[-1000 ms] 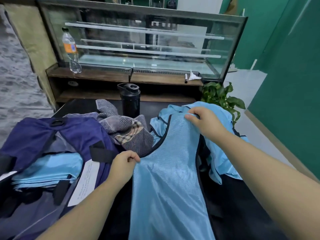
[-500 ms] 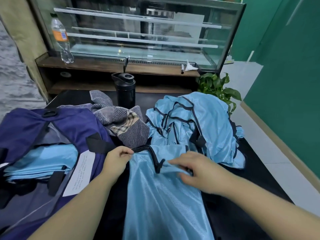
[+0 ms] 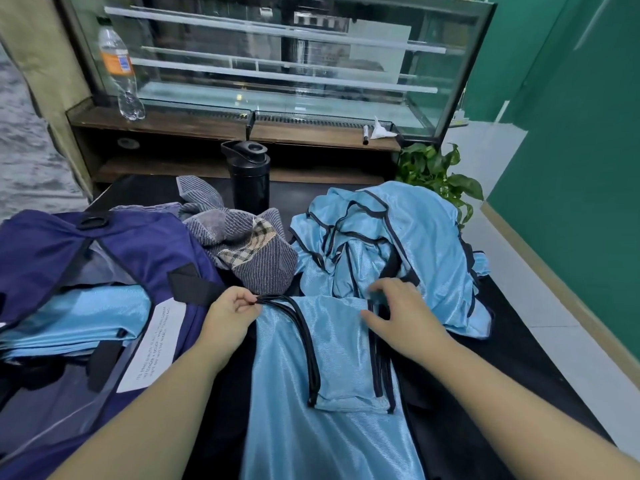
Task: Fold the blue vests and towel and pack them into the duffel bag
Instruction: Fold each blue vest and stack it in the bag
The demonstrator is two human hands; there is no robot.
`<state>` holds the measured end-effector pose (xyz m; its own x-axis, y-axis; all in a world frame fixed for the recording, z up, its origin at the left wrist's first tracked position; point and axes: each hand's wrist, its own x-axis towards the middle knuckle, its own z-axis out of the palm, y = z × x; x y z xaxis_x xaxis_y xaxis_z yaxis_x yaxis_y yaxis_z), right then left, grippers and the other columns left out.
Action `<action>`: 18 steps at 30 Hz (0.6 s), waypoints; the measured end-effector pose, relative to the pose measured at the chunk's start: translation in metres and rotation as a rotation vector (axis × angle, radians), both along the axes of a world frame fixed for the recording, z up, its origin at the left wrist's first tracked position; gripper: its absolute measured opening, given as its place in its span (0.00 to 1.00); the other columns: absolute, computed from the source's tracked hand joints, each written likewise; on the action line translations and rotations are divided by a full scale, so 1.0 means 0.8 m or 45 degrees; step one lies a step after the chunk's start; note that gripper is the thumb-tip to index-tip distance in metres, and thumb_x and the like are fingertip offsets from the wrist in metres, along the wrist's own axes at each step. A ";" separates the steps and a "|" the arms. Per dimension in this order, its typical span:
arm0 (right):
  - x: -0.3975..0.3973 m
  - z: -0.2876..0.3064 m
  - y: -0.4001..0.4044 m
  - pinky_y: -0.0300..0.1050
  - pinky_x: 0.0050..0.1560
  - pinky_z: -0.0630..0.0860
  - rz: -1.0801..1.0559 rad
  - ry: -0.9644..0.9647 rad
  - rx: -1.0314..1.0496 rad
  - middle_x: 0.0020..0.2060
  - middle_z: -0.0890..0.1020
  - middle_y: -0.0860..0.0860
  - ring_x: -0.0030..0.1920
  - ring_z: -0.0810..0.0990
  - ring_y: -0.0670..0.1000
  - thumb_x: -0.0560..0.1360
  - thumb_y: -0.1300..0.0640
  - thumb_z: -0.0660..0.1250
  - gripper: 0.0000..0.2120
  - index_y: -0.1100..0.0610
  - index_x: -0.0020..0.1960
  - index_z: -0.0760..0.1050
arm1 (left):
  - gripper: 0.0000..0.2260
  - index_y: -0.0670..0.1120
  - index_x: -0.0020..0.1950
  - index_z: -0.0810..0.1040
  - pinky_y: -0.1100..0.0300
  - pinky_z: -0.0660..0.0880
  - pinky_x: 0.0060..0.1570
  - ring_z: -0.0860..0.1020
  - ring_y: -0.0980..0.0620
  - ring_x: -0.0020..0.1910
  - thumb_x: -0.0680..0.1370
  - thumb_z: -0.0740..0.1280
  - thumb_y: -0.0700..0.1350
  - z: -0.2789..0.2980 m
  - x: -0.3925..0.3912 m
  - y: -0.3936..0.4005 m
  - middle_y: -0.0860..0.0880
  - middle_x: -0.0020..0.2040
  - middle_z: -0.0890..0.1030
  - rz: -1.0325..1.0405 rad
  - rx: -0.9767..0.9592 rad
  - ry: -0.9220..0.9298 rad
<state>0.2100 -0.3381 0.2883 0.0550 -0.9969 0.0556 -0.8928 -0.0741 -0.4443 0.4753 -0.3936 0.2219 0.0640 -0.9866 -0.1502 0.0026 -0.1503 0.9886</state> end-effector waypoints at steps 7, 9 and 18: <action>-0.008 -0.012 -0.017 0.37 0.46 0.74 0.053 -0.335 0.503 0.44 0.81 0.45 0.44 0.80 0.44 0.71 0.51 0.74 0.15 0.51 0.55 0.76 | 0.11 0.45 0.43 0.72 0.66 0.69 0.42 0.72 0.54 0.37 0.75 0.65 0.29 0.000 0.000 -0.001 0.46 0.39 0.74 -0.008 0.002 -0.028; -0.016 -0.014 -0.017 0.41 0.46 0.76 -0.023 -0.483 0.507 0.39 0.83 0.49 0.40 0.82 0.48 0.70 0.50 0.75 0.12 0.54 0.50 0.80 | 0.11 0.45 0.44 0.73 0.67 0.69 0.42 0.72 0.55 0.37 0.75 0.65 0.29 0.002 -0.001 -0.001 0.47 0.39 0.75 -0.007 0.013 -0.044; -0.039 0.012 0.001 0.35 0.34 0.65 -0.246 -0.677 0.194 0.31 0.70 0.42 0.31 0.70 0.40 0.76 0.44 0.66 0.12 0.48 0.39 0.67 | 0.09 0.45 0.58 0.77 0.65 0.67 0.31 0.72 0.56 0.34 0.79 0.63 0.37 0.047 -0.036 -0.016 0.48 0.37 0.76 -0.213 0.052 -0.278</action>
